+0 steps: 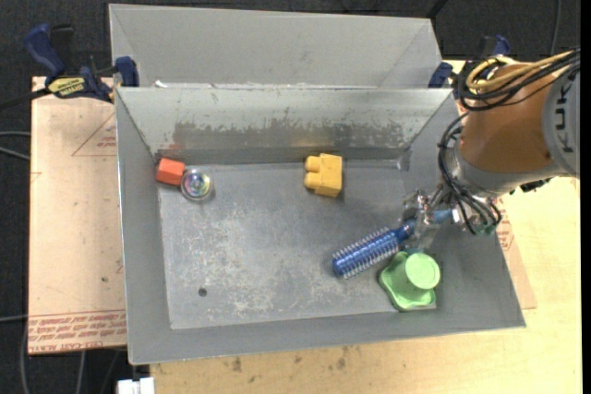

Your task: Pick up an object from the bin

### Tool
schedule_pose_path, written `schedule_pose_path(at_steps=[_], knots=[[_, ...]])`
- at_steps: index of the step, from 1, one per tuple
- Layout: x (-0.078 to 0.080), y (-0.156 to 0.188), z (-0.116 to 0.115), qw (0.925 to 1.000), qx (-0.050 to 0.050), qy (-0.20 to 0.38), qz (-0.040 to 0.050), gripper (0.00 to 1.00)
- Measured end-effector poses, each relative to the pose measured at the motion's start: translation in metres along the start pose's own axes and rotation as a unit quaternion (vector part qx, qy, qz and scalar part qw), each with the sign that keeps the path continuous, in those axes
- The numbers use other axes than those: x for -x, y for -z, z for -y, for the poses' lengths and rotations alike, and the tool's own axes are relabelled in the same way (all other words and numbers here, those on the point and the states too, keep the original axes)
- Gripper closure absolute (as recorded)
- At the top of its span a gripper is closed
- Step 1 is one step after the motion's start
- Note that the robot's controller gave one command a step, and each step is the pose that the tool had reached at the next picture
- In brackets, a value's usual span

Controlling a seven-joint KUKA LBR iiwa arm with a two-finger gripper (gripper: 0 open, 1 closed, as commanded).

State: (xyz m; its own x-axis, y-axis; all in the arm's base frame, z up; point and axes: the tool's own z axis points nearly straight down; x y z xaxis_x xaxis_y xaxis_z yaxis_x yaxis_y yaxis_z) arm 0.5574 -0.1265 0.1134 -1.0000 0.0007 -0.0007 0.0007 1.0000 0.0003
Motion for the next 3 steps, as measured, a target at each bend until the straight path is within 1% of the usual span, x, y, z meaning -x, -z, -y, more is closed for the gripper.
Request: schedule_pose_path(at_steps=[1, 2, 3], knots=[[0.065, -0.046, -0.015, 1.0, 0.001, -0.008, 0.0021, 1.0], [0.058, 0.146, -0.011, 0.9996, -0.001, 0.029, 0.0053, 1.0], [0.034, 0.063, -0.009, 0.9952, 0.001, 0.098, -0.0035, 1.0]])
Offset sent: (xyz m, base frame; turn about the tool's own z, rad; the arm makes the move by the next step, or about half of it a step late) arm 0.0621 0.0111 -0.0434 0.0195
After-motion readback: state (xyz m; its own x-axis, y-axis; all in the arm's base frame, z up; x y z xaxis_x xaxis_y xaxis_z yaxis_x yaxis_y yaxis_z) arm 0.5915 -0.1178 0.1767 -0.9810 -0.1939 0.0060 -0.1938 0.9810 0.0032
